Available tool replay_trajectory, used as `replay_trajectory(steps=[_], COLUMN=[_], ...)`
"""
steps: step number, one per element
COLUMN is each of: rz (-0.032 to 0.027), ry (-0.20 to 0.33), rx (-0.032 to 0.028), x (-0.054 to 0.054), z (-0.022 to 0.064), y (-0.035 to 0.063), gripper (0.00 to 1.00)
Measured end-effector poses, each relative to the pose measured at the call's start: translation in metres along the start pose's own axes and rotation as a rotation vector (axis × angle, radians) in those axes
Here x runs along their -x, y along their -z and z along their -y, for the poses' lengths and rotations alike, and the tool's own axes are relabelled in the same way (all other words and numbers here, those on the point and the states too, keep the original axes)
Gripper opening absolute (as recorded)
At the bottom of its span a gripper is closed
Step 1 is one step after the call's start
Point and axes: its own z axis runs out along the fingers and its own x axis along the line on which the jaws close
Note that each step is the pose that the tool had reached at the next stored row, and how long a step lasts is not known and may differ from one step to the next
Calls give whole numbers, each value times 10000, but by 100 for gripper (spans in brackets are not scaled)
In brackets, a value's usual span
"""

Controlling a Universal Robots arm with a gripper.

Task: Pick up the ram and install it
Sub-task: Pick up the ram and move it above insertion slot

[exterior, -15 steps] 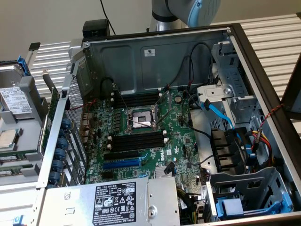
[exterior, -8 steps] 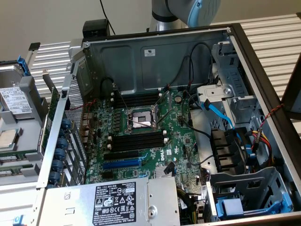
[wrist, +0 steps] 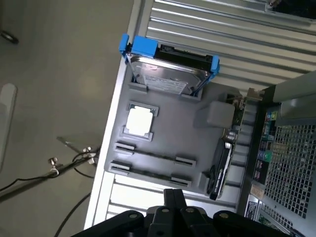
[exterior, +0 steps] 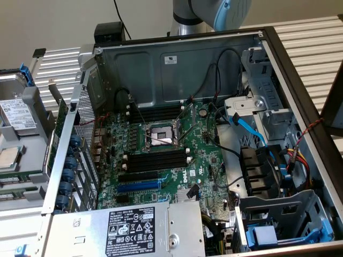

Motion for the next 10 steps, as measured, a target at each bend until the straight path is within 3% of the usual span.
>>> replay_trajectory(steps=[10], rz=[-87], ry=[1812], rx=[33], x=[0], z=[0], y=[-10], gripper=[11])
